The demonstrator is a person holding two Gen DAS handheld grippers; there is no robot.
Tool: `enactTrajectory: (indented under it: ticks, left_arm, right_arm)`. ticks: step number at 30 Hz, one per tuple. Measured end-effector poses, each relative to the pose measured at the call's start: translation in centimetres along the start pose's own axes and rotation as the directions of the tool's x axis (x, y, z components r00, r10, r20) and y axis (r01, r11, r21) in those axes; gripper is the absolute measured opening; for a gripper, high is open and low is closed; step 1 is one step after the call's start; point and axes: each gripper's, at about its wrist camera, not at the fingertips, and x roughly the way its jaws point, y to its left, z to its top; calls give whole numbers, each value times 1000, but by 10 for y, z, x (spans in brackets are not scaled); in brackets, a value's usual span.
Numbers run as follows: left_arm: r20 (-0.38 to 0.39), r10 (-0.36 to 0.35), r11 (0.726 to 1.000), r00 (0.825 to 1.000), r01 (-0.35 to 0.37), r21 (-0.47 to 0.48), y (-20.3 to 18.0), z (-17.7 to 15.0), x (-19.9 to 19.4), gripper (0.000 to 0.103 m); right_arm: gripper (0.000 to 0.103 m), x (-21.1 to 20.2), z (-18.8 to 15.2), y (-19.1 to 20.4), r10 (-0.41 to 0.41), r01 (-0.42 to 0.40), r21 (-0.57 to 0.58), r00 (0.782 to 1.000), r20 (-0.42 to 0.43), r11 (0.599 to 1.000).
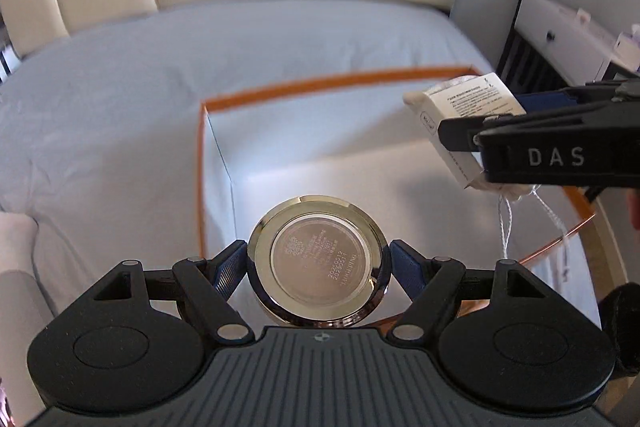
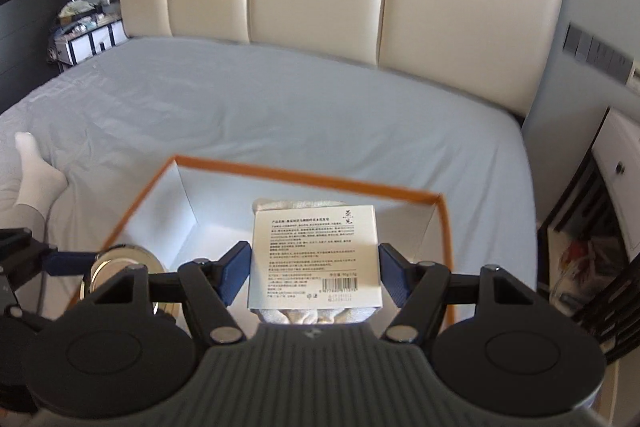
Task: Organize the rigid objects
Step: 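Carry both items into the orange box and open both grippers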
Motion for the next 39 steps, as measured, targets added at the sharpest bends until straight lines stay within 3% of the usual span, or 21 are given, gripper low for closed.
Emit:
enactTrajectory:
  ticks: [5, 8, 17, 21, 27, 35, 39]
  left_arm:
    - [-91, 13, 1000, 996, -11, 26, -5, -5, 26, 89]
    - [-122, 3, 1000, 993, 1, 27, -2, 1, 32, 89]
    - [-176, -50, 999, 983, 48, -16, 8, 16, 37, 89]
    - [-193, 34, 998, 981, -24, 55, -1, 18, 47, 89]
    - [-191, 30, 999, 981, -21, 48, -1, 17, 50, 90]
    - [-175, 6, 1000, 985, -2, 20, 5, 18, 41, 97]
    - [-92, 7, 1000, 996, -7, -3, 9, 15, 26, 96]
  right_arm:
    - [68, 49, -17, -15, 66, -50, 98, 983, -169, 994]
    - [68, 63, -24, -20, 73, -49, 117, 974, -216, 992]
    - [68, 76, -24, -18, 85, -60, 113, 969, -232, 992]
    - [68, 71, -28, -18, 84, -62, 102, 971, -224, 993]
    - [68, 69, -32, -22, 79, -56, 101, 969, -233, 993]
    - [68, 67, -35, -19, 72, -47, 110, 970, -234, 993]
    - [68, 66, -35, -20, 76, -46, 130, 970, -233, 990]
